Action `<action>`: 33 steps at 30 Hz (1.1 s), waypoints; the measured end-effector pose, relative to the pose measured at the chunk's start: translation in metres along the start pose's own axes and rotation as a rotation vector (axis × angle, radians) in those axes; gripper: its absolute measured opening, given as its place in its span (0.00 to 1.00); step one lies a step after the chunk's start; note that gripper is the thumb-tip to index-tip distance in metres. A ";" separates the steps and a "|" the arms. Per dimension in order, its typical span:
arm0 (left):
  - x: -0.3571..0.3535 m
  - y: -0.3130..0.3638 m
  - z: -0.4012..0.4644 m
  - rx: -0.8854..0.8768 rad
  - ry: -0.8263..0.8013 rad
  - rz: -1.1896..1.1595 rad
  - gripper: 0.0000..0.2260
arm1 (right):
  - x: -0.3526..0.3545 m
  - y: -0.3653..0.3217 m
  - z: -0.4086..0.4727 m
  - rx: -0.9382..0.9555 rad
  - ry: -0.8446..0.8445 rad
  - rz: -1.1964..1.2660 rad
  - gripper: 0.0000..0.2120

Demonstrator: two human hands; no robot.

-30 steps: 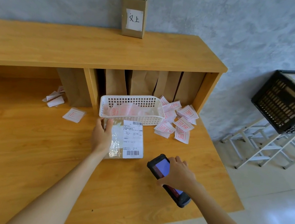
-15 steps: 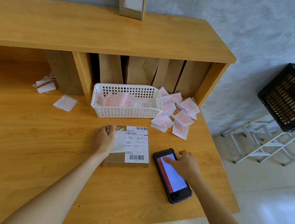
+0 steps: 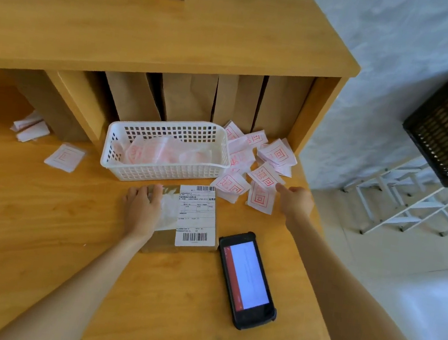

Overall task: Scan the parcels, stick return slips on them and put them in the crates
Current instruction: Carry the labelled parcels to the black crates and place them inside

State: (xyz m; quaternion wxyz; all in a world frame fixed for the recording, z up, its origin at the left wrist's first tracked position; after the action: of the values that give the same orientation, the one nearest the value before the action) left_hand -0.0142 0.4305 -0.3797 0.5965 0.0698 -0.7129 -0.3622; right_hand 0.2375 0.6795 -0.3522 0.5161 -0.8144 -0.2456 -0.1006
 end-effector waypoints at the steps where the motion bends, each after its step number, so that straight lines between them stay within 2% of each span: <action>1: 0.001 0.001 0.000 -0.010 0.005 0.002 0.18 | -0.003 0.001 0.003 -0.007 0.000 0.015 0.12; 3: 0.003 0.004 -0.001 -0.029 0.016 0.009 0.18 | -0.009 0.001 0.009 -0.018 -0.009 0.025 0.13; 7: 0.007 0.008 -0.004 -0.032 0.031 0.009 0.16 | -0.012 -0.008 0.014 0.052 0.029 0.074 0.04; 16: 0.011 0.007 -0.005 0.001 0.076 -0.054 0.12 | -0.005 -0.028 0.000 0.233 0.014 0.172 0.04; 22: 0.022 0.029 -0.015 -0.225 0.280 0.223 0.08 | -0.007 -0.041 -0.017 0.314 -0.006 0.212 0.05; 25: 0.020 0.032 -0.016 -0.266 0.271 0.360 0.08 | -0.012 -0.044 -0.022 0.306 -0.009 0.148 0.03; 33: 0.021 0.039 -0.012 -0.287 0.209 0.431 0.08 | -0.020 -0.038 -0.032 0.227 -0.017 0.035 0.13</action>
State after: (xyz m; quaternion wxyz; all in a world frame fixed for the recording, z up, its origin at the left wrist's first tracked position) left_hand 0.0037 0.4426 -0.3397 0.7338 -0.1317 -0.5872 -0.3153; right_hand 0.2042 0.6587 -0.3160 0.6045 -0.7558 -0.2455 -0.0563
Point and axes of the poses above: each hand's wrist, its own z-axis towards the middle knuckle, its own x-axis out of the back of the hand, y = z × x, the point moved 7 cm from there along z, towards the middle knuckle, and after that the axes turned 7 degrees about z, right-handed, at the moved point
